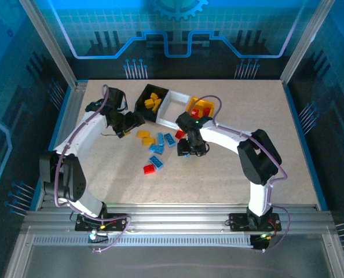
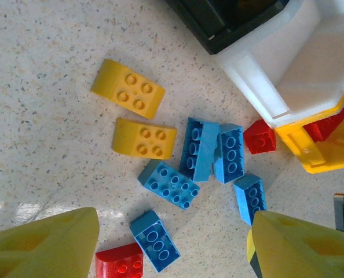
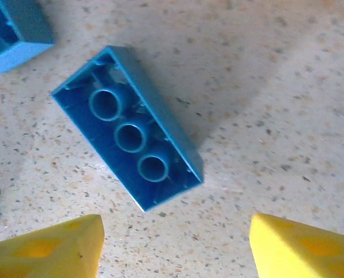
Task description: Sort the legos into containers by color
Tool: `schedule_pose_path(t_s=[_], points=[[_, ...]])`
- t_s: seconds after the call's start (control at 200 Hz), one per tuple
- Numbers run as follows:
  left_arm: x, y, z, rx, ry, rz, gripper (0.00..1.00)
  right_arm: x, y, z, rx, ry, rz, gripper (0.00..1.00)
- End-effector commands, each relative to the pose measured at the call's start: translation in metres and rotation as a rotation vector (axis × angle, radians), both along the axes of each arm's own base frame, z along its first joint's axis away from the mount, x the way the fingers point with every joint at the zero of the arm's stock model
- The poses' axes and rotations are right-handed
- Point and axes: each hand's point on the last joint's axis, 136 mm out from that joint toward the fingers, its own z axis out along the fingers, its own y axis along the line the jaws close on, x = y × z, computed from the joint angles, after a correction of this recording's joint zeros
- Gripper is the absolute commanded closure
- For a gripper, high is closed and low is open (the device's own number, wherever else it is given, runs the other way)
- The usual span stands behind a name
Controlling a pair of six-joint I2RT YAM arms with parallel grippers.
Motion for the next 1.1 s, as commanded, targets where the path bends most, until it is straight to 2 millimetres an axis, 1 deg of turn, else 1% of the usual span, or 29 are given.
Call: schedule_pose_path(t_s=[0.0, 0.075, 0.175, 0.275, 0.34, 0.445, 0.535, 0.62, 0.7, 0.805, 0.885, 0.956, 1.006, 1.091], points=[[-0.007, -0.003, 0.004, -0.02, -0.007, -0.007, 0.29, 0.011, 0.012, -0.008, 0.026, 0.013, 0.145, 0.29], [-0.01, -0.001, 0.003, -0.013, -0.003, -0.007, 0.28, 0.015, 0.016, -0.013, 0.023, 0.014, 0.194, 0.28], [-0.015, 0.001, 0.001, -0.002, 0.002, -0.01, 0.28, 0.02, 0.014, -0.021, -0.009, 0.02, 0.224, 0.29], [-0.021, 0.003, -0.001, 0.007, 0.007, -0.009, 0.28, 0.025, 0.01, -0.028, -0.042, 0.024, 0.238, 0.33], [-0.024, 0.005, -0.002, 0.009, 0.009, -0.009, 0.28, 0.026, 0.009, -0.031, -0.046, 0.029, 0.243, 0.4], [-0.027, 0.006, -0.007, 0.012, 0.021, -0.008, 0.28, 0.025, 0.01, -0.029, -0.041, 0.026, 0.253, 0.6], [-0.029, 0.004, -0.01, 0.005, 0.029, -0.008, 0.28, 0.022, 0.008, -0.022, -0.04, 0.019, 0.265, 0.68], [-0.03, 0.004, -0.014, 0.001, 0.039, -0.008, 0.27, 0.018, 0.006, -0.01, -0.03, -0.001, 0.273, 0.71], [-0.034, 0.002, -0.018, 0.0, 0.051, -0.015, 0.27, 0.015, 0.005, 0.007, -0.008, -0.026, 0.272, 0.72], [-0.043, -0.005, -0.027, 0.009, 0.076, -0.049, 0.27, 0.021, 0.01, 0.042, 0.063, -0.085, 0.25, 0.73], [-0.05, -0.013, -0.035, 0.02, 0.098, -0.08, 0.27, 0.039, 0.016, 0.07, 0.129, -0.14, 0.21, 0.73], [-0.056, -0.019, -0.042, 0.031, 0.118, -0.102, 0.26, 0.061, 0.022, 0.088, 0.172, -0.173, 0.179, 0.72], [-0.058, -0.023, -0.047, 0.04, 0.129, -0.119, 0.26, 0.078, 0.026, 0.097, 0.197, -0.192, 0.159, 0.72], [-0.062, -0.028, -0.055, 0.064, 0.148, -0.149, 0.26, 0.108, 0.035, 0.104, 0.218, -0.209, 0.136, 0.72]])
